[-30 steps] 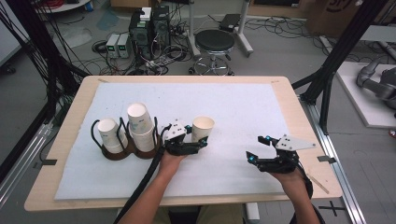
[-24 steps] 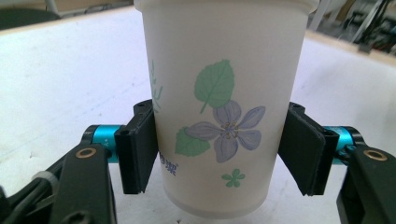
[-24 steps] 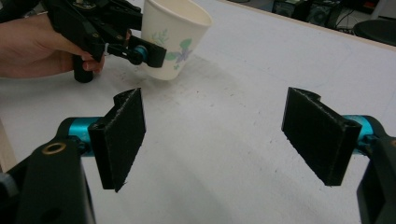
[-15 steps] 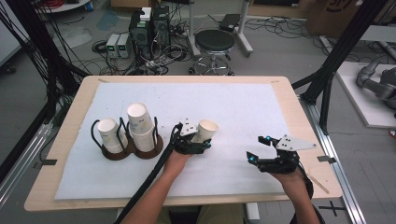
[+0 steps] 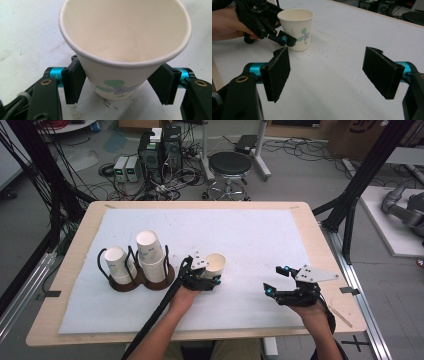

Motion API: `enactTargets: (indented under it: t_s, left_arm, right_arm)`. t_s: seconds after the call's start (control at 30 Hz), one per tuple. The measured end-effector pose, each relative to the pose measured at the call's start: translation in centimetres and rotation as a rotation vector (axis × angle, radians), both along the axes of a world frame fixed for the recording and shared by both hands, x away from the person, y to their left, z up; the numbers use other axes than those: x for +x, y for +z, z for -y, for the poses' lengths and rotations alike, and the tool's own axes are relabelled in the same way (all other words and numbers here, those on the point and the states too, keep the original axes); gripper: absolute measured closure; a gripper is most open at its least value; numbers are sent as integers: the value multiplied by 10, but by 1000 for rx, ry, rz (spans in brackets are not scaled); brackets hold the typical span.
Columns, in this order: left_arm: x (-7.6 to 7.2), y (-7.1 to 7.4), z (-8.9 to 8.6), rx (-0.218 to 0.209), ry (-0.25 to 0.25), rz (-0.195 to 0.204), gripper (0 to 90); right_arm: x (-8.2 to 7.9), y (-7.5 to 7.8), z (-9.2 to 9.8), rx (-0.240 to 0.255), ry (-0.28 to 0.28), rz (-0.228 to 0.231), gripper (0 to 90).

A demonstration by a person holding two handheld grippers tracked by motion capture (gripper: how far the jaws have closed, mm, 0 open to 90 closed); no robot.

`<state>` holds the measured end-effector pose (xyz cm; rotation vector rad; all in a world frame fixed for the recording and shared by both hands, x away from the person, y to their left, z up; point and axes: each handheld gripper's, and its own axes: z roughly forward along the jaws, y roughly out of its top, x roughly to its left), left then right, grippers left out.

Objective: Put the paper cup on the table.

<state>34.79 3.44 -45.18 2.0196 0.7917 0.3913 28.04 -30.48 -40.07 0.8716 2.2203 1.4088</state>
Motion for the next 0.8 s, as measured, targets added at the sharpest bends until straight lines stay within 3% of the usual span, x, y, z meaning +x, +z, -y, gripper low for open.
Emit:
enactTargets:
  t_s: [0.1,0.17,0.23,0.37,0.63,0.8]
  left_arm:
    - [-1,0,0,3,0,-1,316]
    - [-1,0,1,14,12,10,240]
    - [-3,0,-1,-9,11,18,171]
    - [-9,2,-9,-42,-3,22,170]
    - [-30,16,-36,-163,-22,75,174]
    - [-41,27,-50,-217,-66,96,173]
  right_arm:
    - [0,0,-1,1,2,0,229]
    - [-1,0,-1,2,8,2,229]
    - [0,0,-2,0,9,0,229]
    - [-1,0,-2,-1,10,-5,229]
    - [-3,1,-3,1,5,3,228]
    - [-5,2,-3,-1,2,3,228]
